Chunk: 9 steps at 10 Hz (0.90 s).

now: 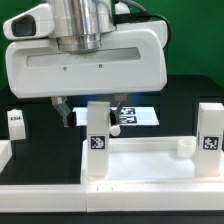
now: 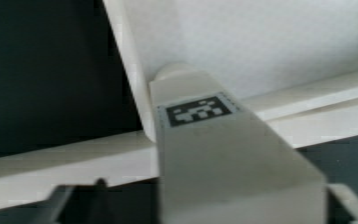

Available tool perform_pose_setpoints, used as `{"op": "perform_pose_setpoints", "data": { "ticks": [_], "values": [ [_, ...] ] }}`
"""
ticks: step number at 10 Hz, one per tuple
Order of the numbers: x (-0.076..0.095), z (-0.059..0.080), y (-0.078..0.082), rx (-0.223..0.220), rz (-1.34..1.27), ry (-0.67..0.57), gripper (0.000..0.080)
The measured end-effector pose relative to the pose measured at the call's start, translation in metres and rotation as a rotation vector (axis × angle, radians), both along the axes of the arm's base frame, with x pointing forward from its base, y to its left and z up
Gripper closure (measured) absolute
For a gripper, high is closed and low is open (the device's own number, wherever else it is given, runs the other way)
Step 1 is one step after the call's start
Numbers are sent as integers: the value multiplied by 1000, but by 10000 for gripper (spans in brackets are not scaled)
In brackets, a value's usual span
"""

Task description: Assemble desk

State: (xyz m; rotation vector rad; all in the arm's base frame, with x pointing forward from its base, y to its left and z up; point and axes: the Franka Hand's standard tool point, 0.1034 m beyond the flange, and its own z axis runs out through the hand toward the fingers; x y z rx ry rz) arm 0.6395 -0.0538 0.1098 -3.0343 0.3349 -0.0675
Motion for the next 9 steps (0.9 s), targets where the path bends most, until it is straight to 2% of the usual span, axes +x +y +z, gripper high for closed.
{"op": "perform_pose_setpoints", "data": {
  "ticks": [1,3,5,8,9],
  "values": [
    [0,0,1,4,-75,7,491],
    [0,-1,-1,11,-225,18,515],
    [0,-1,-3,23,-587,46,515],
    [-4,-3,-12,125,-1207,111,515],
    [-4,-3,-11,124,-1243,118,514]
  ]
}}
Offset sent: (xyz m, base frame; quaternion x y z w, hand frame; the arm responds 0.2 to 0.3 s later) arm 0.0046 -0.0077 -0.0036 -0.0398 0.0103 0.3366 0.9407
